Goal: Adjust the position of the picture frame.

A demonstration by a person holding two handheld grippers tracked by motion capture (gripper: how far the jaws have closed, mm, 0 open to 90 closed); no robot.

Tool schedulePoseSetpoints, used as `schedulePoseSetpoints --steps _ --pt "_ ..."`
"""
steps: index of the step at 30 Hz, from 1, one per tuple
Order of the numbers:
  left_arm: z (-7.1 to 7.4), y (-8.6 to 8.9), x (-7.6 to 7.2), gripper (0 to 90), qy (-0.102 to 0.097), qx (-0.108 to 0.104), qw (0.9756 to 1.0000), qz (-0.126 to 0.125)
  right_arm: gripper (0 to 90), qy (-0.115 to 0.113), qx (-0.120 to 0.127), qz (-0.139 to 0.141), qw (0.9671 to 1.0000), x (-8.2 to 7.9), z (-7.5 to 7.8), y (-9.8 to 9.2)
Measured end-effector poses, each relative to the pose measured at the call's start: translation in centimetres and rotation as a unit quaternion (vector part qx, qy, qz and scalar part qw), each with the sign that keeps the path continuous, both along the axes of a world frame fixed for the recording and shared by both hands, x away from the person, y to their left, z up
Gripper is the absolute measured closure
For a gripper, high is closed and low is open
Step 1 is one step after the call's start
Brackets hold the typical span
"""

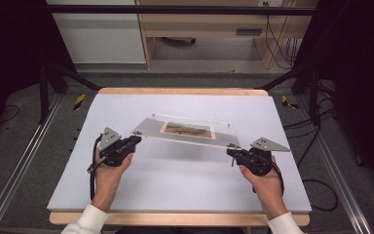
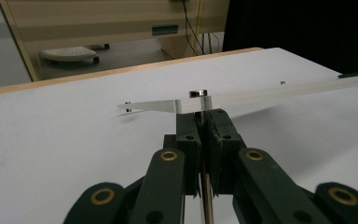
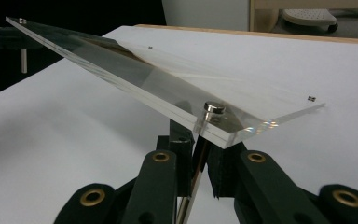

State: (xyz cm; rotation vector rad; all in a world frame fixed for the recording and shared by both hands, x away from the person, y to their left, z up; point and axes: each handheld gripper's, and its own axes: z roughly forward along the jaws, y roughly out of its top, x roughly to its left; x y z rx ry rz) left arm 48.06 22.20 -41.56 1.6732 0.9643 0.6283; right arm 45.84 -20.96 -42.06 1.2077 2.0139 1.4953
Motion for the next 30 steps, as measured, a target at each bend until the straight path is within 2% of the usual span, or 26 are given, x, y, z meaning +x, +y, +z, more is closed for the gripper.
schedulePoseSetpoints --steps 7,12,16,21,24,27,30 --pt "0.3 0.9 -1.0 82.8 -0.009 0.003 0.9999 0.004 81.6 -0.002 -0.004 0.007 1.0 0.7 0.4 0.8" --pt "0.1 1.4 -1.1 82.7 -0.007 0.002 0.9999 0.009 81.5 0.003 -0.003 0.011 0.9999 1.2 0.4 1.4" --pt "0.0 1.7 -1.1 82.3 -0.016 0.005 0.9998 0.012 81.6 0.006 -0.004 0.012 0.9999 1.7 0.4 1.6" --pt "-0.6 2.5 -0.1 82.4 -0.014 -0.011 0.9994 0.029 82.0 0.005 -0.004 0.011 0.9999 3.3 0.8 2.6" --pt "-0.8 2.8 0.3 82.4 -0.017 -0.01 0.9993 0.033 82.0 0.004 -0.004 0.01 0.9999 3.8 0.7 2.9" --pt "-1.3 2.9 0.8 82.4 -0.029 -0.011 0.9989 0.035 81.9 0.001 -0.005 0.011 0.9999 4.3 0.6 3.2" --pt "-1.9 2.8 1.0 82.4 -0.028 -0.012 0.9988 0.037 82.1 0.0 -0.006 0.009 0.9999 4.5 0.2 3.2"
